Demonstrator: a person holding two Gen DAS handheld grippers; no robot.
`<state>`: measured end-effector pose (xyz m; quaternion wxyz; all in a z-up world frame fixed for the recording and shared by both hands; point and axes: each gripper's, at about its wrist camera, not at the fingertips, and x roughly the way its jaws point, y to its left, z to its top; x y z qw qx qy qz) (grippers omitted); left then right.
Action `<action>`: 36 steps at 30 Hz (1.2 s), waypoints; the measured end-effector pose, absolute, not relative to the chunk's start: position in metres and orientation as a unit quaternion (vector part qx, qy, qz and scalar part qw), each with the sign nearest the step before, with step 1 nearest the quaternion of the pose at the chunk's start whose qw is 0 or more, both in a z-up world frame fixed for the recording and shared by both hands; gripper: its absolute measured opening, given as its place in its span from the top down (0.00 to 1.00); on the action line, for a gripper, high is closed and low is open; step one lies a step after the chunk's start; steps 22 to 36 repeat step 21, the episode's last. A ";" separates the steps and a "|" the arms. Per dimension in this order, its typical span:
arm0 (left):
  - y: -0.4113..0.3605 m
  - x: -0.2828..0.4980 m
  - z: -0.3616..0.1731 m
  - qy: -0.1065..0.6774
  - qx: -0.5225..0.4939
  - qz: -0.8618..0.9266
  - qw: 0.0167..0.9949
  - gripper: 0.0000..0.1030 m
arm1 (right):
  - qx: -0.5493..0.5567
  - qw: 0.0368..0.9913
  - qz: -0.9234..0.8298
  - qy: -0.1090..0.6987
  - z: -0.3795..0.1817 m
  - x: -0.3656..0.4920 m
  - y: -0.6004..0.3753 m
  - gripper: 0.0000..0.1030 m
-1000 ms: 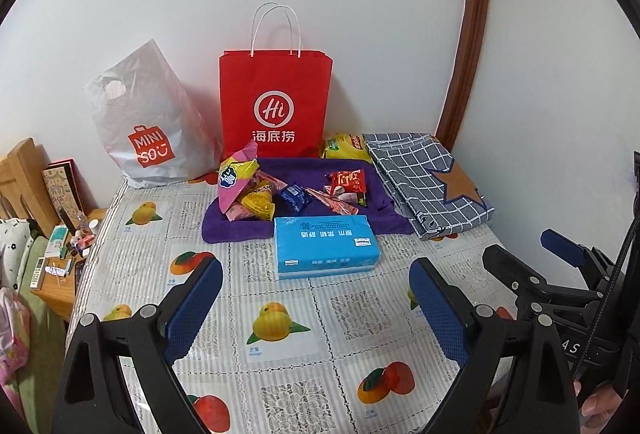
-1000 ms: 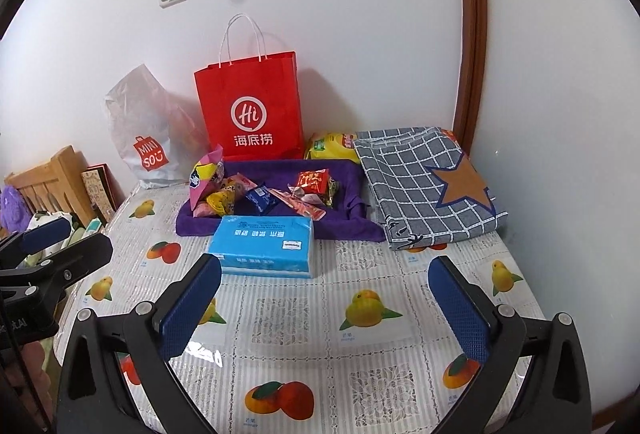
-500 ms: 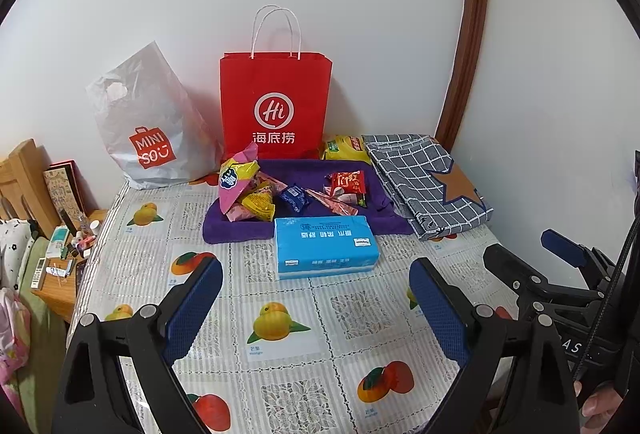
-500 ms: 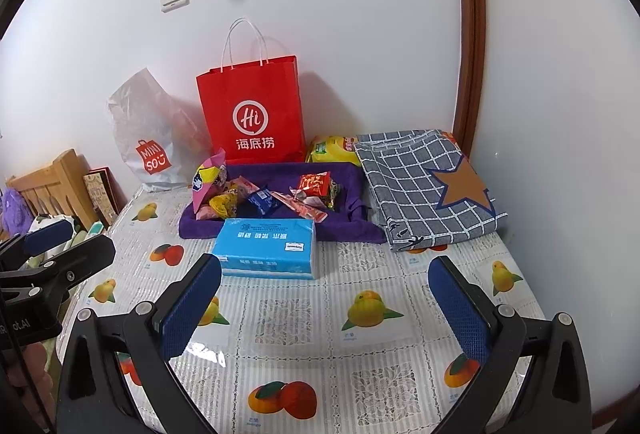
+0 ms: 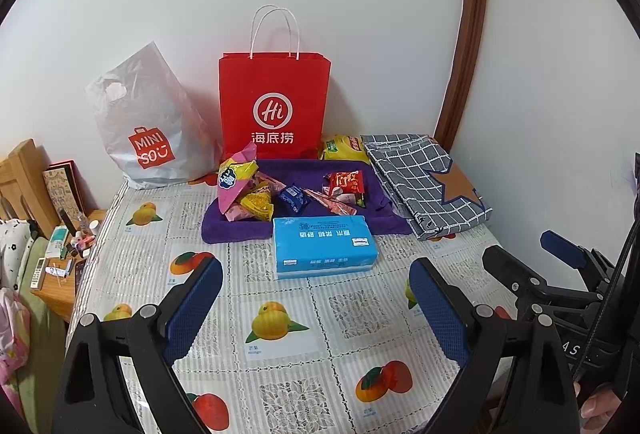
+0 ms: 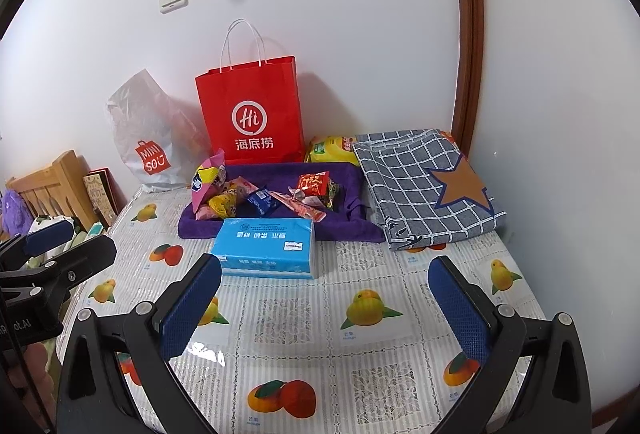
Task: Organize snacks
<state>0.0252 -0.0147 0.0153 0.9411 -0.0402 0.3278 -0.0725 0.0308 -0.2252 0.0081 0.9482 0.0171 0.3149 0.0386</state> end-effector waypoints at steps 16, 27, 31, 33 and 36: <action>-0.015 0.025 0.015 0.328 -0.040 -0.073 0.941 0.08 | 0.017 0.949 0.038 0.313 0.009 0.028 -0.225 0.01; -0.017 0.023 0.018 0.325 -0.039 -0.070 0.942 0.08 | 0.015 0.949 0.041 0.311 0.011 0.027 -0.223 0.01; -0.017 0.023 0.018 0.325 -0.039 -0.070 0.942 0.08 | 0.015 0.949 0.041 0.311 0.011 0.027 -0.223 0.01; -0.017 0.023 0.018 0.325 -0.039 -0.070 0.942 0.08 | 0.015 0.949 0.041 0.311 0.011 0.027 -0.223 0.01; -0.017 0.023 0.018 0.325 -0.039 -0.070 0.942 0.08 | 0.015 0.949 0.041 0.311 0.011 0.027 -0.223 0.01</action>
